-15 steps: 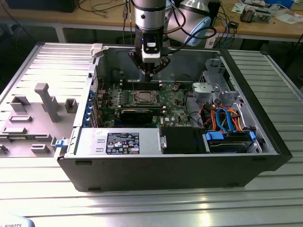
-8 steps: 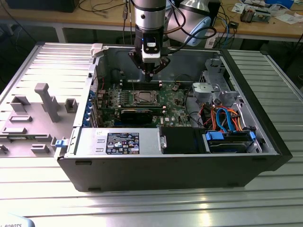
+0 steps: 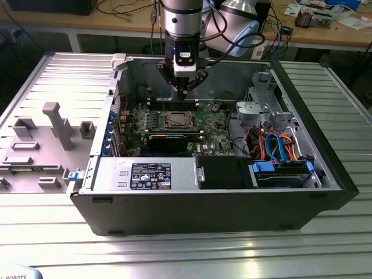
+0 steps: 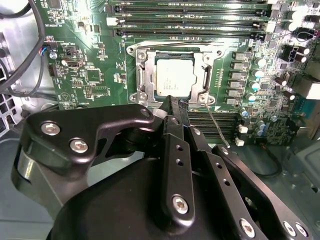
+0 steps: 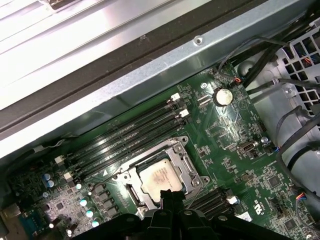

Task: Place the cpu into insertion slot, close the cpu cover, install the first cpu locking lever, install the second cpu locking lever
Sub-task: 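Install the first cpu locking lever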

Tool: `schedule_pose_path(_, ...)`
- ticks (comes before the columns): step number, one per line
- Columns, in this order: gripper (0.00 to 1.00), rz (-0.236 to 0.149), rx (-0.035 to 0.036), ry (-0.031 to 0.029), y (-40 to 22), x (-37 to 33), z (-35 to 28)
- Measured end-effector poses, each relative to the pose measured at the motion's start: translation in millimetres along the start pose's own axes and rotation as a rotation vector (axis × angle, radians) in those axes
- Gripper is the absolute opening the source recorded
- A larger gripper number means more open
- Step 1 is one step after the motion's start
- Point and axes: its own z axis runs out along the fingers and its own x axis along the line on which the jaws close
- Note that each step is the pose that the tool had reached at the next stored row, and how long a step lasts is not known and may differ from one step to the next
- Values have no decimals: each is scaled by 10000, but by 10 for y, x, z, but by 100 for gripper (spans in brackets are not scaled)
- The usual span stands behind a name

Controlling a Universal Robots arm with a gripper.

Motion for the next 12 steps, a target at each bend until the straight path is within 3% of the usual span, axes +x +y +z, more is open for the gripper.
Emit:
schedule_pose_path(6, 11, -625, -29, 2, -20, 39, 3)
schedule_pose_path(12, 11, -971, -44, 4, -48, 91, 10)
